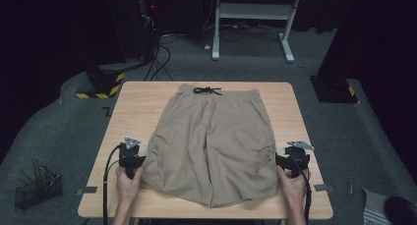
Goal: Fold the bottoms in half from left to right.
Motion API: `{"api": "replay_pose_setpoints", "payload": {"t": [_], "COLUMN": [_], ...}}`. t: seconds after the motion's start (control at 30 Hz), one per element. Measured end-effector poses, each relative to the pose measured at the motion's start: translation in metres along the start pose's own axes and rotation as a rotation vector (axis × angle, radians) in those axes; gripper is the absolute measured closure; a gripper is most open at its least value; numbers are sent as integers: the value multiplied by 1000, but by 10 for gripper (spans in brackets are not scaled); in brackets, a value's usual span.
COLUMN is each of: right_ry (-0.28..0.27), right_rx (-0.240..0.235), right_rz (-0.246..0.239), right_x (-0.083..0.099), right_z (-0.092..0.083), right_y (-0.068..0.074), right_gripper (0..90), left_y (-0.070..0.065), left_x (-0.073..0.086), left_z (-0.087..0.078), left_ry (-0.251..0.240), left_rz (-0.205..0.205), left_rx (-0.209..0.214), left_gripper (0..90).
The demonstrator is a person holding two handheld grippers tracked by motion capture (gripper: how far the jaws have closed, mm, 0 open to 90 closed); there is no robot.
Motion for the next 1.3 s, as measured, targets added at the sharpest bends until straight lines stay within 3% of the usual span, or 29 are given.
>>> {"api": "replay_pose_setpoints", "payload": {"t": [0.13,0.27,0.4,0.5,0.67,0.77,0.87,1.07,1.13,1.3], "right_ry": [0,5,5,4,2,-9,-32,-66,-72,-101], "right_rx": [-1,-5,-10,-45,-49,-46,-53,-50,-59,-80], "right_rz": [-2,-9,-15,-40,-19,-19,-8,6,16,31], "right_x": [0,1,0,1,4,5,5,0,0,-3], "right_z": [0,0,0,-1,-7,-9,-10,-17,-18,-24], "right_y": [0,1,1,0,-6,-7,-8,-13,-14,-14], "right_gripper": [158,136,136,151,220,232,235,242,242,258], "left_y": [0,-1,-1,1,5,13,17,22,22,17], "left_x": [0,2,1,0,-2,-10,-17,-30,-33,-41], "left_z": [0,1,0,0,-2,-9,-17,-33,-34,-37], "left_ry": [2,19,10,6,1,-36,-59,-114,-106,-108], "left_rz": [5,39,32,30,28,13,7,5,-1,37], "left_rx": [-1,-34,-15,24,20,37,80,98,103,98], "left_gripper": [144,140,146,153,149,153,148,152,153,190]}}
Point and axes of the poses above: each handheld gripper's, and its own axes: z roughly forward along the jaws, x roughly out of its underside, y roughly to its left, the point moved 10 cm from there along z, roughly forward along the jaws
